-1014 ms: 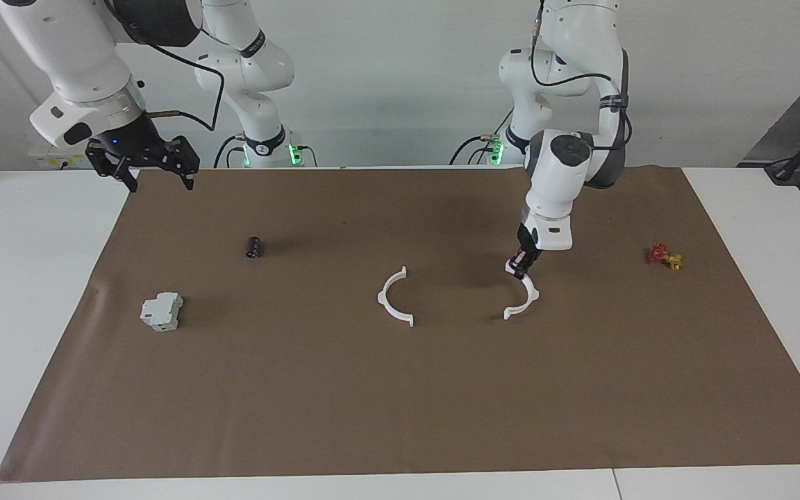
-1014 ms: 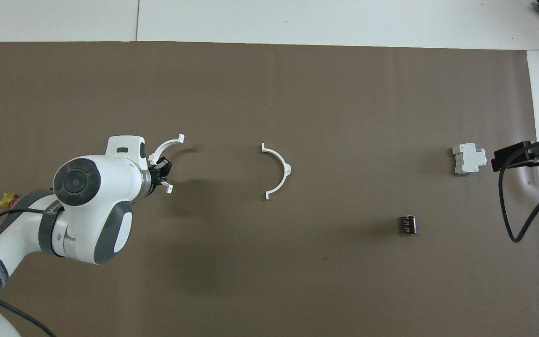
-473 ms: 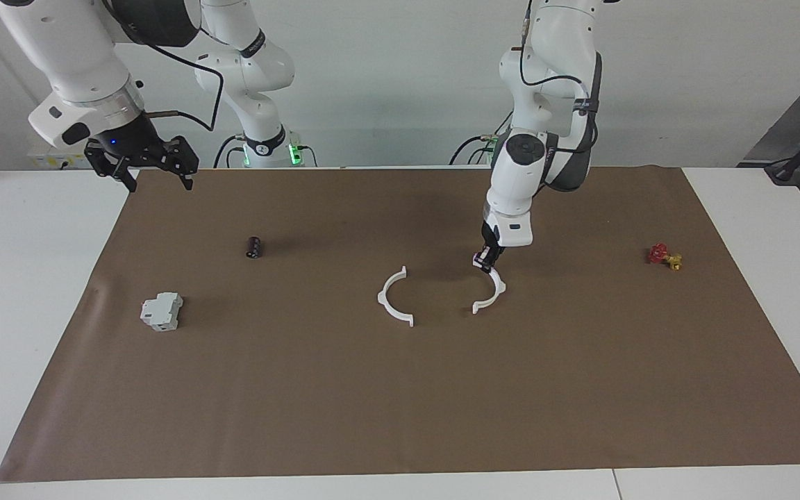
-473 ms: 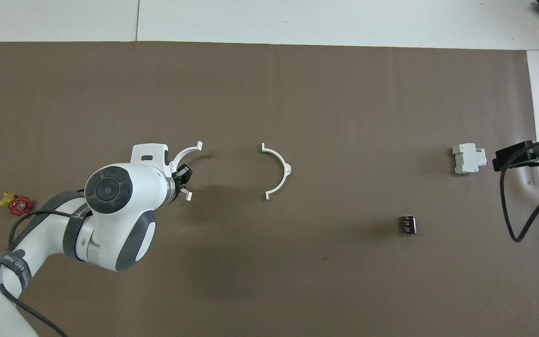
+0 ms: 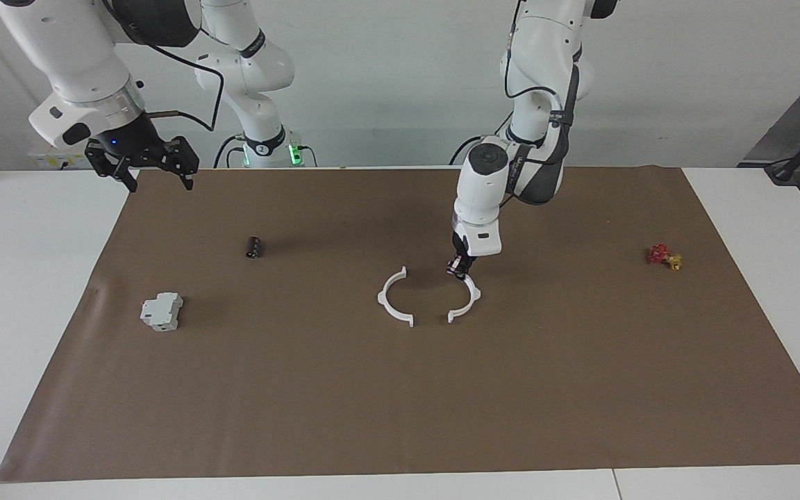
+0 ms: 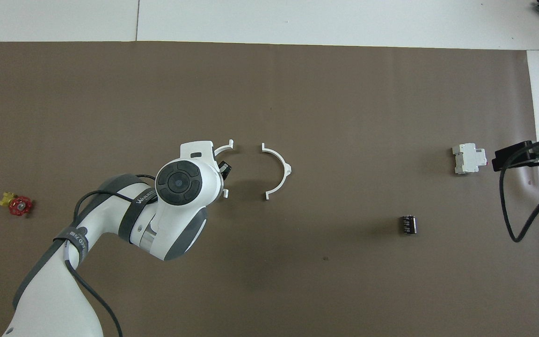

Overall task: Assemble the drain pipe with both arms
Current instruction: 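Carry the held half-ring toward the placed half-ring with the left gripper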

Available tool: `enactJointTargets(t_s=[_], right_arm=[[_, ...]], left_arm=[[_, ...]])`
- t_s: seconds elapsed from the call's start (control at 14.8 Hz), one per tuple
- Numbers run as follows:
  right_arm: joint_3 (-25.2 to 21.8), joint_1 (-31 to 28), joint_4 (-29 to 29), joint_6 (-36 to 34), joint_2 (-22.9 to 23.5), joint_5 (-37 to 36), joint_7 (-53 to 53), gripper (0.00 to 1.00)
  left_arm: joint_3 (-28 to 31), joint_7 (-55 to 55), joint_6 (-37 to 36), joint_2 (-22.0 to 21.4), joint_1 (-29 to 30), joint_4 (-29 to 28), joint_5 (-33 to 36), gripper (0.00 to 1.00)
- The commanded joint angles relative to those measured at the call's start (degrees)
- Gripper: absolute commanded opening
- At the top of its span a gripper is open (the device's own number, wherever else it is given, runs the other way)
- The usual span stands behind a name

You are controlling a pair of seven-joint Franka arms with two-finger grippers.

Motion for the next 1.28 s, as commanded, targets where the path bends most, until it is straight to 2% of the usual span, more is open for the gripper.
enactJointTargets(t_s=[0.0,0.34,0.54,1.22], right_arm=[[0.18,-0.52,-0.52,-0.27,-0.64,0.97,-0.73,1.0],[0.18,-0.52,-0.52,-0.27,-0.64,1.06,-0.73,1.0],[0.18,-0.52,-0.43,-0.27,-0.64,1.06,-0.73,1.0],[0.18,-0.52,-0.43,-0.27,-0.64,1.06,-0.73,1.0]], left_arm=[[1.11,-3.19,-1.67,3.41,-2.69,3.97,1.34,0.0],[1.38,-6.09,-6.5,7.99,-5.42,11.63,1.34,0.0],[1.47,-8.73,-6.59,7.82,-7.18,10.84,2.39,0.0],[1.38,-15.24,-6.24,7.47,-7.36,9.7,4.33,0.0]])
